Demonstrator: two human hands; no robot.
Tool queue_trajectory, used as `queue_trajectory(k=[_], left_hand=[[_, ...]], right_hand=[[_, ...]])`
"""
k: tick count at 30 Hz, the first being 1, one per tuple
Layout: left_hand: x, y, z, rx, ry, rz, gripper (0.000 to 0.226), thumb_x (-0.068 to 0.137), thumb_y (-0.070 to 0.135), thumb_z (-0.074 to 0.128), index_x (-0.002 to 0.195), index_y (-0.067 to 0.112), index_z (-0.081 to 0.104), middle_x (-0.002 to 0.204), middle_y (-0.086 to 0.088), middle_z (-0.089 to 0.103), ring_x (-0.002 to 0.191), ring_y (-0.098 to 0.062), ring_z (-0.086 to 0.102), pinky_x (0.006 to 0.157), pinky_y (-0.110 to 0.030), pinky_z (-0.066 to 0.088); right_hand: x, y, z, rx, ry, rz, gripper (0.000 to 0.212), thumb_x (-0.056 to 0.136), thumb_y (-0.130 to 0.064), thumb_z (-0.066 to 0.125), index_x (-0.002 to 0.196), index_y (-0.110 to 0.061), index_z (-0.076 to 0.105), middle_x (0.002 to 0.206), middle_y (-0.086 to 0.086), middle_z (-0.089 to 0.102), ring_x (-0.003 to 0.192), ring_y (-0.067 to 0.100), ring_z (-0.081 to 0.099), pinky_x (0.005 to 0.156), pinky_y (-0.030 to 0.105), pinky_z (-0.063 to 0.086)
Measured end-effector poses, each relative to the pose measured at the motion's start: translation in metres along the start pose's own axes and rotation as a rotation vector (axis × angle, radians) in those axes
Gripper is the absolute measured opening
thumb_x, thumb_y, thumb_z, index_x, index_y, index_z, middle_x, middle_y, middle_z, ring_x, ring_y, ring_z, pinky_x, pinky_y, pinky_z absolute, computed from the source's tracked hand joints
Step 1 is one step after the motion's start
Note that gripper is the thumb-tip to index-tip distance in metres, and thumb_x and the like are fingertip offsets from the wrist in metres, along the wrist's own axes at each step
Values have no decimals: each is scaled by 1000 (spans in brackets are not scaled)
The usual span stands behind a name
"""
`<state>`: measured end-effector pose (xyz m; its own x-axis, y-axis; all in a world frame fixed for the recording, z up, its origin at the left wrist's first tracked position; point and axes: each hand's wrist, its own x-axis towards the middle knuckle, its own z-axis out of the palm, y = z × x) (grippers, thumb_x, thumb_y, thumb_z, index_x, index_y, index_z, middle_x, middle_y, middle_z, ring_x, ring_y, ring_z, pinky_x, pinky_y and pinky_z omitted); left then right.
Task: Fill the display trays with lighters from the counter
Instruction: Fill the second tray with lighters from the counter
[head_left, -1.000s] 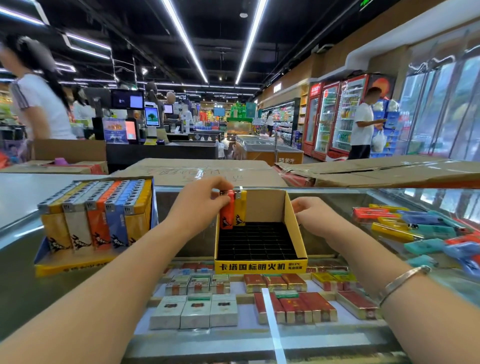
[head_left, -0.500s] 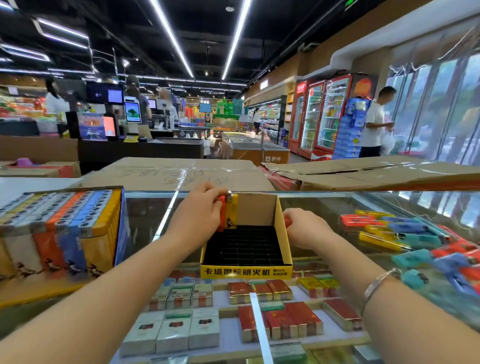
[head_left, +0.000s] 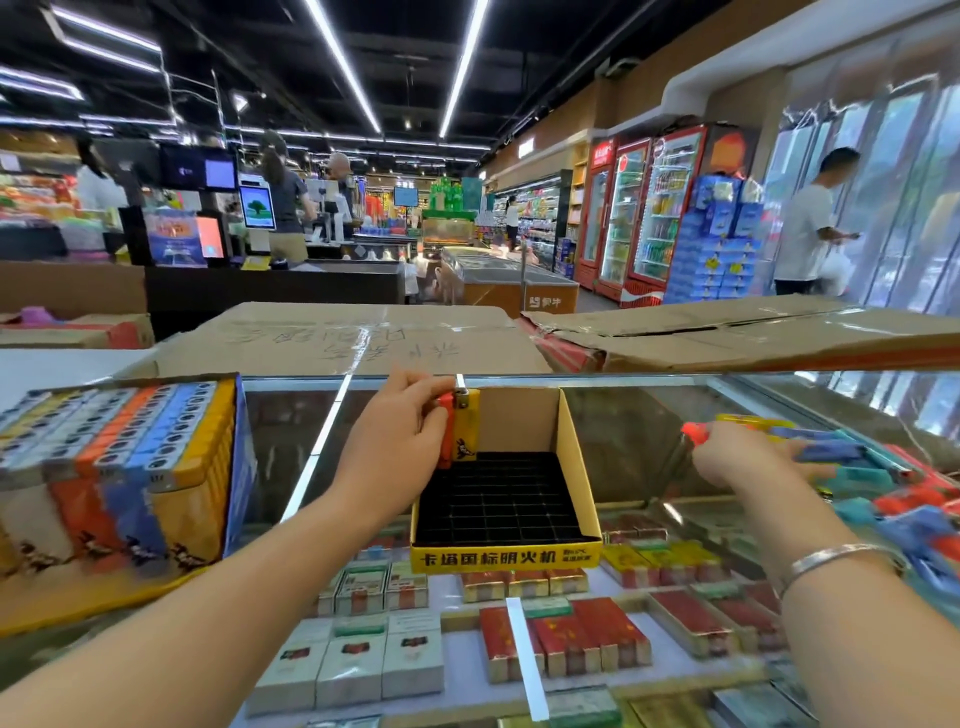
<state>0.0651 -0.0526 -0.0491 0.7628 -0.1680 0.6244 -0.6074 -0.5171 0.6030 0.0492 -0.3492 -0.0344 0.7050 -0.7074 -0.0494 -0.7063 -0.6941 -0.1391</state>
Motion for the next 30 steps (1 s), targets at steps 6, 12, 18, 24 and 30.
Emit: queue_trajectory(k=[6, 12, 18, 24, 30], left_hand=[[-2, 2, -2, -25, -2, -5, 31, 96, 19, 48, 126, 19, 55, 104, 17, 48, 99, -1, 50, 87, -22, 47], [-3, 3, -4, -35, -11, -18, 31, 96, 19, 48, 126, 21, 55, 102, 22, 46, 100, 2, 48, 89, -23, 47], [-4, 4, -4, -50, -24, -34, 31, 95, 21, 48, 126, 22, 55, 107, 19, 49, 101, 0, 50, 89, -28, 51], [-4, 4, -5, -49, -34, -41, 31, 96, 22, 48, 126, 23, 55, 106, 21, 48, 101, -1, 51, 88, -29, 52], [-3, 1, -3, -27, -28, -16, 30, 95, 23, 49, 124, 25, 56, 107, 23, 47, 102, -2, 52, 86, -31, 52]], right_hand=[[-6, -11, 5, -26, 9, -393, 28, 97, -43, 38, 118, -27, 47, 132, 15, 42, 130, 40, 29, 104, 55, 29], [-28, -28, 6, 52, 96, -591, 14, 96, -28, 48, 103, -16, 49, 122, 14, 49, 122, 31, 34, 96, 42, 36], [-23, -25, 8, 25, 0, -406, 51, 98, -21, 39, 144, -13, 19, 149, 18, 23, 136, 40, 22, 109, 49, 29], [-26, -27, 5, 21, -1, -498, 49, 96, -12, 41, 142, -10, 26, 136, 17, 43, 124, 33, 41, 99, 41, 37], [-35, -36, 6, 2, -7, -606, 26, 93, -15, 48, 118, -14, 45, 111, 7, 53, 97, 22, 55, 69, 26, 40]])
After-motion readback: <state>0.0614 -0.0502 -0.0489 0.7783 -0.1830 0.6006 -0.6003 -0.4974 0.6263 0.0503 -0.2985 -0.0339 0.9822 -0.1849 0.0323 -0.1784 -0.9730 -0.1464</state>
